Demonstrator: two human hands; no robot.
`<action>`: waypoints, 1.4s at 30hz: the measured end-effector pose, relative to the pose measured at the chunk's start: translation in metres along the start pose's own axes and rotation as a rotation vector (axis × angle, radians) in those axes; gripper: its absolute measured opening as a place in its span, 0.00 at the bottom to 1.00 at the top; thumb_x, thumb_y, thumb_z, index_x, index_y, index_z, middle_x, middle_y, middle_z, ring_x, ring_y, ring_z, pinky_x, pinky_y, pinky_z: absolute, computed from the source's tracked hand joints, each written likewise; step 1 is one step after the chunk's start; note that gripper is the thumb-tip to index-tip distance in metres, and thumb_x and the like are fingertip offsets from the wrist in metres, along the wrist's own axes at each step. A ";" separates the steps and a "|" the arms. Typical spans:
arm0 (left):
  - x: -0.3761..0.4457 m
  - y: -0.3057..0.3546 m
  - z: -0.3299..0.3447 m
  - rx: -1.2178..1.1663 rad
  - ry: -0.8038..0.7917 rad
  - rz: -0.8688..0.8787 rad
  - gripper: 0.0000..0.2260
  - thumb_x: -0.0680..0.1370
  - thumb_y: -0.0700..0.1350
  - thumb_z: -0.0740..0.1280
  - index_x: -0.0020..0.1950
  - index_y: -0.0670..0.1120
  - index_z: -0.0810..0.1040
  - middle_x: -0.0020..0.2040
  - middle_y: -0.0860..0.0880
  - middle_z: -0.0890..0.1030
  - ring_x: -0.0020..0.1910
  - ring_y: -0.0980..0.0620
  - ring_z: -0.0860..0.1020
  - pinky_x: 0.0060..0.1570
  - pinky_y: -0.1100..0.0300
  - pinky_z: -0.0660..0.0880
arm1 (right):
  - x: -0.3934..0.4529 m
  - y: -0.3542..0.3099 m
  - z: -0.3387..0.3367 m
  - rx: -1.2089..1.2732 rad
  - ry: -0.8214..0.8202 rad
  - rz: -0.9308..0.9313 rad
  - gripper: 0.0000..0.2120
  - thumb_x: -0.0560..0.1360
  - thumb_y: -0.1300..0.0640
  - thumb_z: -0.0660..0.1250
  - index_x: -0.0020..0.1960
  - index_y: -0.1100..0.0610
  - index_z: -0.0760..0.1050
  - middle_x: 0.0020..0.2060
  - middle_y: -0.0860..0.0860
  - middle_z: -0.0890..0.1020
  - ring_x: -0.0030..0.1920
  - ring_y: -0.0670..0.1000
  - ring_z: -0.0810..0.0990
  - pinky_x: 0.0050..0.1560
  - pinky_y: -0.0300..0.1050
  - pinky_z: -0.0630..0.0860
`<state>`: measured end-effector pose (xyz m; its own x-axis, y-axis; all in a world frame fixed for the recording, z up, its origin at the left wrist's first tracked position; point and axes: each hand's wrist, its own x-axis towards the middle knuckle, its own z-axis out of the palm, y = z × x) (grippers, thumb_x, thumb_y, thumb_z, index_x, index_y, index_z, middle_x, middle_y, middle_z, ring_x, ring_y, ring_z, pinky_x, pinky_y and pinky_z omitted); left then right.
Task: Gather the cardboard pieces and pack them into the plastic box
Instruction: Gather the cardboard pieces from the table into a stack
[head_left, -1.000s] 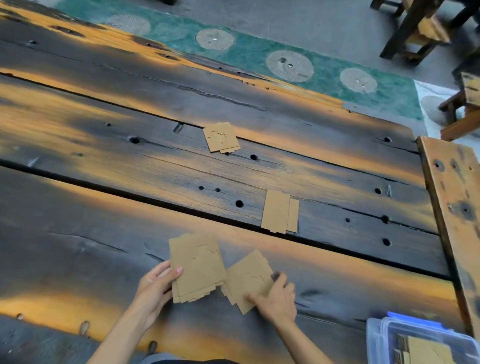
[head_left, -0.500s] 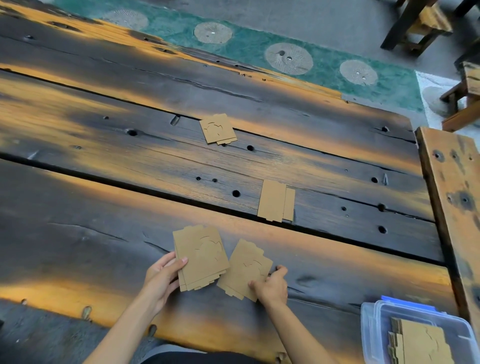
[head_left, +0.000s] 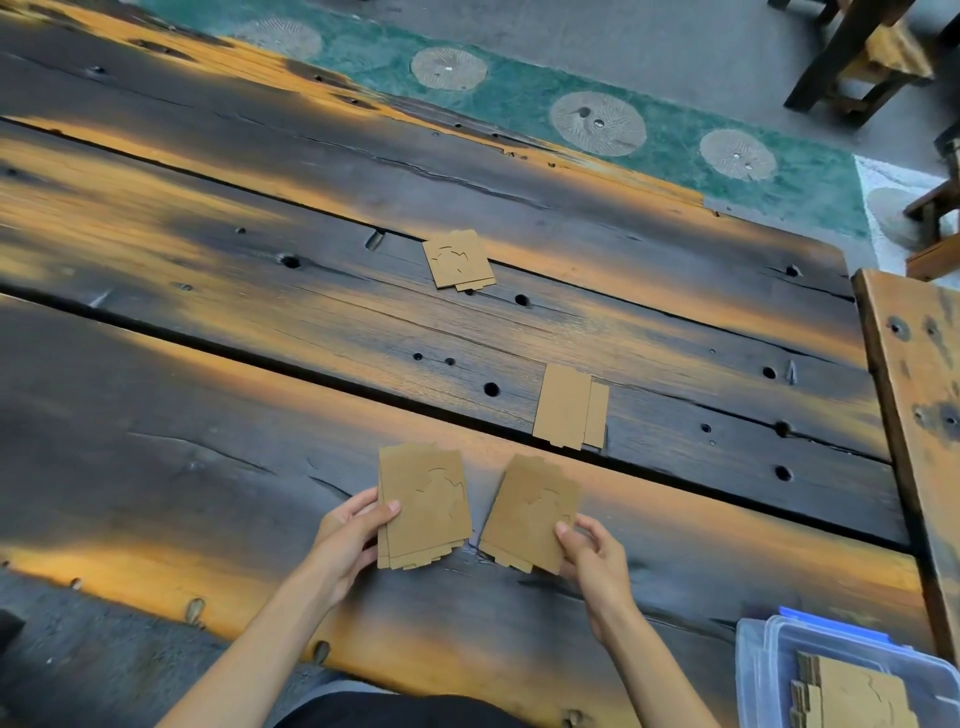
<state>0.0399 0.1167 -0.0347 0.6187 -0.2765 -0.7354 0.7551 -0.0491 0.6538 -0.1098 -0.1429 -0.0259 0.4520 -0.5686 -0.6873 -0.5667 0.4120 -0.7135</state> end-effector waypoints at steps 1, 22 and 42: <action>0.000 0.001 0.001 -0.006 -0.012 0.000 0.13 0.79 0.40 0.70 0.64 0.48 0.81 0.57 0.47 0.88 0.59 0.46 0.85 0.52 0.50 0.81 | -0.004 -0.007 -0.003 0.019 -0.022 -0.027 0.06 0.81 0.62 0.67 0.57 0.58 0.80 0.47 0.54 0.89 0.44 0.50 0.88 0.38 0.40 0.83; 0.019 0.011 0.027 -0.048 -0.231 -0.055 0.23 0.73 0.40 0.76 0.68 0.42 0.77 0.61 0.42 0.86 0.60 0.43 0.85 0.52 0.48 0.84 | 0.013 -0.026 0.052 -0.247 -0.100 -0.130 0.08 0.72 0.61 0.78 0.48 0.53 0.82 0.34 0.50 0.83 0.36 0.49 0.83 0.49 0.62 0.84; 0.139 0.153 -0.011 -0.161 0.123 0.095 0.17 0.79 0.35 0.68 0.69 0.39 0.77 0.63 0.40 0.84 0.55 0.46 0.84 0.50 0.54 0.82 | 0.190 -0.186 0.201 -0.557 -0.024 -0.298 0.12 0.79 0.57 0.68 0.62 0.57 0.77 0.50 0.50 0.82 0.56 0.53 0.81 0.63 0.51 0.77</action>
<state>0.2437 0.0817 -0.0388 0.7029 -0.1532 -0.6946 0.7110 0.1278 0.6914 0.2201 -0.1843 -0.0514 0.6574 -0.5832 -0.4772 -0.6846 -0.1978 -0.7015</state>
